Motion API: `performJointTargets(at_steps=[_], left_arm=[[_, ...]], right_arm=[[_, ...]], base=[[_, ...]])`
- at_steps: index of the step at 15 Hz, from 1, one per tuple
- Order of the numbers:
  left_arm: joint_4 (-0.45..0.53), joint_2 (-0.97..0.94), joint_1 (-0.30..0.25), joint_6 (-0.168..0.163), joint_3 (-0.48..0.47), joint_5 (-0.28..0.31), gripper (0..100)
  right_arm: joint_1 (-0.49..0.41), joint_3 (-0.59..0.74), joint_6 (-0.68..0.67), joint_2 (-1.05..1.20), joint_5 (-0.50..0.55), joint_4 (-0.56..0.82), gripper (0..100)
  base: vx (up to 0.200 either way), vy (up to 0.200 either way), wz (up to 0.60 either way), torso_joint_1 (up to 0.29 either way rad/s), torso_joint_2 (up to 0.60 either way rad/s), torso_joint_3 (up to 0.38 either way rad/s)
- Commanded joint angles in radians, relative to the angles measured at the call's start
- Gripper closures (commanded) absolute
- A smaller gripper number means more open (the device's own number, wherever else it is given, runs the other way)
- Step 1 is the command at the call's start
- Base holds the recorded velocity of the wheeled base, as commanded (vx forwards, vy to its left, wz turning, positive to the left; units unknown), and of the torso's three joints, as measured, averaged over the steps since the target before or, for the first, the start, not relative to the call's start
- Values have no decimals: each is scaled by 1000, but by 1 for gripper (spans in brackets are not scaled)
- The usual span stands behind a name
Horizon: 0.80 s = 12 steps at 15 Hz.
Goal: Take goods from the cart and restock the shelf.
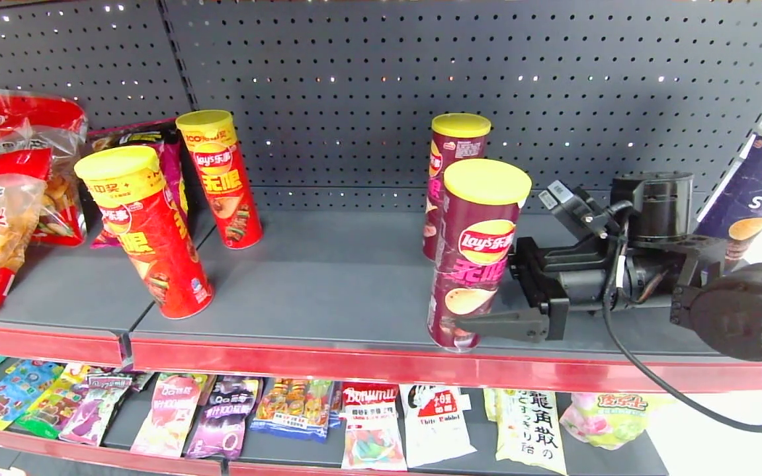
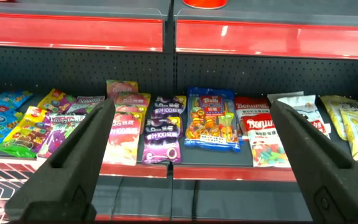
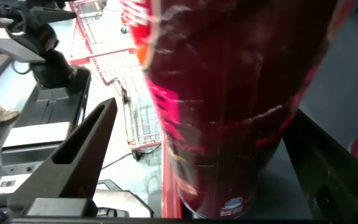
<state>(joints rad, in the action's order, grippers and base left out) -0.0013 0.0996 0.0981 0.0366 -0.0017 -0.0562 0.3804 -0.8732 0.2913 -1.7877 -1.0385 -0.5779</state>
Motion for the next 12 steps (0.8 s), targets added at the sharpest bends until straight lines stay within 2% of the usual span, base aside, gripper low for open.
performJointTargets(at_steps=[1,4,5,12], left_arm=[[0,2,0,0,0,-1,0],[0,2,0,0,0,-1,0],[0,2,0,0,0,-1,0],[0,2,0,0,0,-1,0]], right_arm=[[0,2,5,-16,5,-5,0],[0,0,16,-26,57,-10,0],[2,-3,31,-35,58,-13,100],[2,10,39,-16,68,-11,100]], base=[[0,0,0,0,0,0],[0,0,0,0,0,0],[0,0,0,0,0,0],[0,0,0,0,0,0]])
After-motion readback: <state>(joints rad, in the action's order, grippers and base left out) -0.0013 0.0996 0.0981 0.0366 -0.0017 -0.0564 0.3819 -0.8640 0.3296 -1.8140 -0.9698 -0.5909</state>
